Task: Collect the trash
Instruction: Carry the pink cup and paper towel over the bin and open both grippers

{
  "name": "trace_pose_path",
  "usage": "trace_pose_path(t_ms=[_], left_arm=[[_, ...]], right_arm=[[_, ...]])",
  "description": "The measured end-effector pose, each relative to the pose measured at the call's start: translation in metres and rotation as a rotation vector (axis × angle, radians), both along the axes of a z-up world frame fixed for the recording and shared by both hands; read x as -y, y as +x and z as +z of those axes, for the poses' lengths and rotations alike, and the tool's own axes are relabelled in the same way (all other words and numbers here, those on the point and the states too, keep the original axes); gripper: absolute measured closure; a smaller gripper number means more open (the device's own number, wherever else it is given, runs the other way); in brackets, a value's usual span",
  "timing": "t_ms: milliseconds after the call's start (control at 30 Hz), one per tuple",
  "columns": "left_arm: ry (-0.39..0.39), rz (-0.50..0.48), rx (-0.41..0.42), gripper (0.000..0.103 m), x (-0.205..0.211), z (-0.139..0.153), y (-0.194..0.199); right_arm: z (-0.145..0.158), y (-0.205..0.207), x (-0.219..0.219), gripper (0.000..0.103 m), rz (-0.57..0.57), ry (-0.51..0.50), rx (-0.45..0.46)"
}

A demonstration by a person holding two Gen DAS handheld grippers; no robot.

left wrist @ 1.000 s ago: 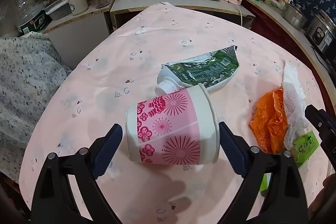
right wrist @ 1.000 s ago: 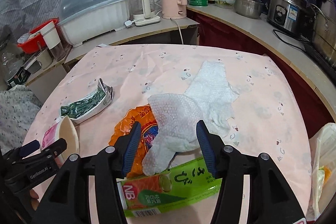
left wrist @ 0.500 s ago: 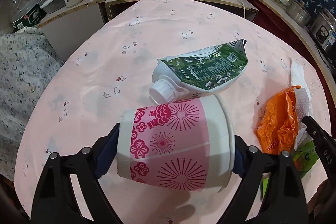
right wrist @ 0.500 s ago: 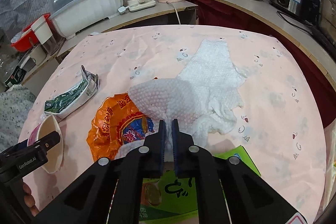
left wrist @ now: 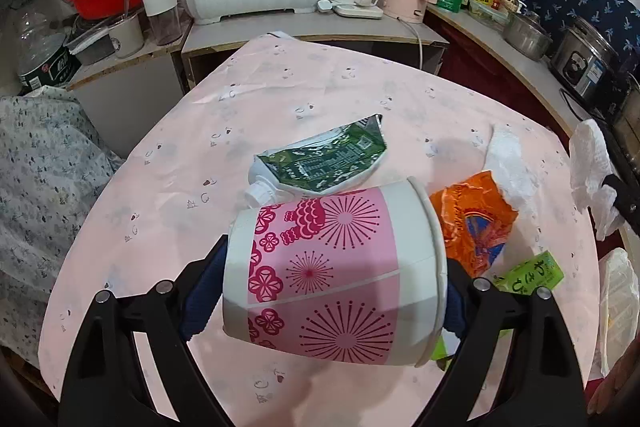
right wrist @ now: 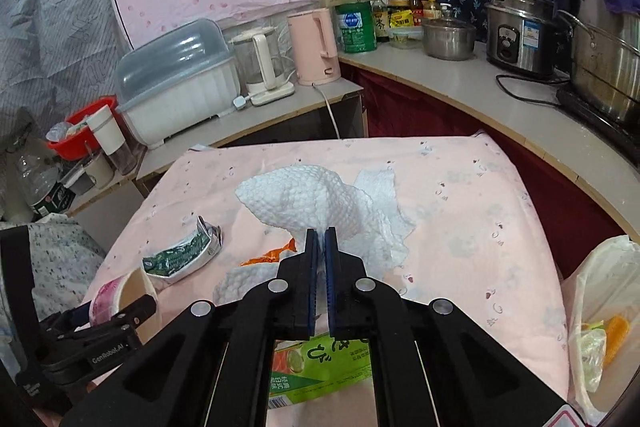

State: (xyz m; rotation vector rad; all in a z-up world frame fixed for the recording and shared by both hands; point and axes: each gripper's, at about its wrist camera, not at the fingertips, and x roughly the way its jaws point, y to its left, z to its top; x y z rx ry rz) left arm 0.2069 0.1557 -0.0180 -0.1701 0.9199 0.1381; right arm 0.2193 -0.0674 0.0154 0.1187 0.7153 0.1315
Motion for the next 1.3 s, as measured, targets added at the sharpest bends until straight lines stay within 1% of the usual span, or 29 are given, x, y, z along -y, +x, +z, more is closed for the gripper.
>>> trace_pose_path(t_ms=[67,200,433,600,900,1067,1300], left_arm=[[0.004,-0.020,0.010,0.019,0.010,0.006,-0.004],[0.024,-0.063,0.027,0.019,0.036,0.017,-0.012],[0.053,-0.157,0.042,0.019,0.088,0.029,-0.025],[0.064,-0.251,0.043,0.019,0.135,0.032,-0.034],[0.036,-0.445,0.053,0.019,0.231,0.036,-0.050],[0.021,-0.553,0.059,0.019,0.286,0.038,-0.060],[-0.008,-0.703,0.057,0.019,0.350,0.033,-0.073]], right_arm=[[0.010,-0.008,0.010,0.099,-0.016,0.008,0.024],[0.020,-0.020,0.035,0.099,-0.055,0.021,0.048],[0.019,-0.044,0.085,0.099,-0.139,0.038,0.053],[0.016,-0.066,0.126,0.099,-0.215,0.046,0.060],[0.009,-0.107,0.207,0.099,-0.368,0.065,0.067],[0.000,-0.131,0.248,0.099,-0.451,0.077,0.059],[-0.015,-0.156,0.300,0.099,-0.551,0.093,0.039]])
